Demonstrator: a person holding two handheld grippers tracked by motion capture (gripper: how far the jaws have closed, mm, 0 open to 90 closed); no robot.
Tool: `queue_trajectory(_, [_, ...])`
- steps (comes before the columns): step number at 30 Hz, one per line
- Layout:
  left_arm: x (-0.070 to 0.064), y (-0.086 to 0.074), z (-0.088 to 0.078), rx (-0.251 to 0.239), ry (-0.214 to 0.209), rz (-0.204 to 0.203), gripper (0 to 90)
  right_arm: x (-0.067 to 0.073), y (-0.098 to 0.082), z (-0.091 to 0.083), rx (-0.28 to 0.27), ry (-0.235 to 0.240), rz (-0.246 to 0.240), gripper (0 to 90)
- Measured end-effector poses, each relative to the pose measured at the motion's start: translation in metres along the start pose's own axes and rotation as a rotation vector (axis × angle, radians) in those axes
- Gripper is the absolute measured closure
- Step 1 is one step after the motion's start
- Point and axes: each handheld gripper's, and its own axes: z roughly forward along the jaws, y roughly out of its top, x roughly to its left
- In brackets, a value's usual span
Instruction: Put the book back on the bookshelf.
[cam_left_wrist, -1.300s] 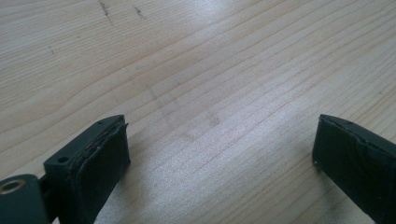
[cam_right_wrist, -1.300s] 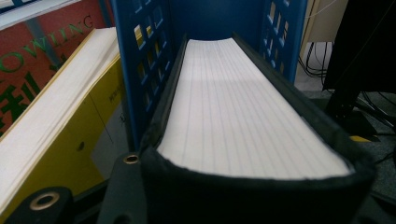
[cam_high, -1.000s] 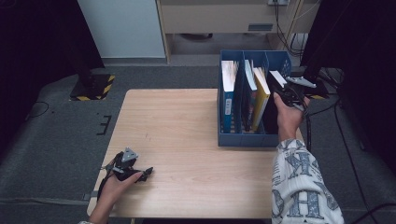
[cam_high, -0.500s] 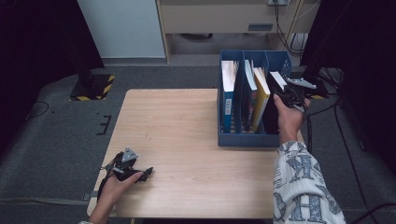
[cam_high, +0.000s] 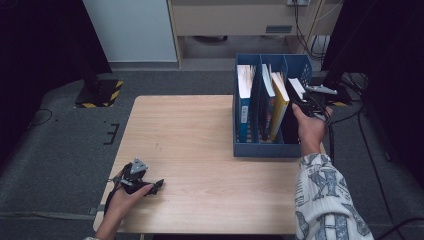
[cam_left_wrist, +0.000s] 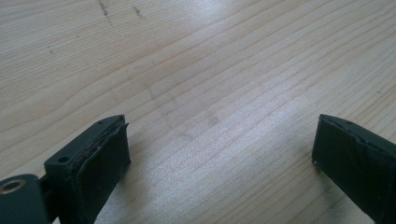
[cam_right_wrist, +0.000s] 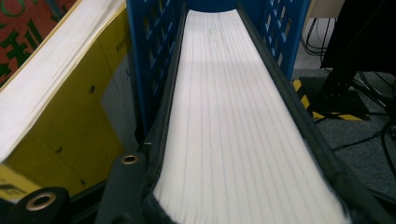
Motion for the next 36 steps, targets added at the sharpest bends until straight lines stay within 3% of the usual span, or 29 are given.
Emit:
queue_trajectory(23, [0.0, 0.0, 0.0, 0.003, 0.001, 0.0, 3.2, 0.0, -0.008, -0.014, 0.08, 0.0, -0.002, 51.0])
queue_trajectory(36, [0.0, 0.0, 0.0, 0.001, -0.001, 0.0, 3.2, 0.004, -0.004, -0.016, 0.073, 0.012, -0.019, 48.1])
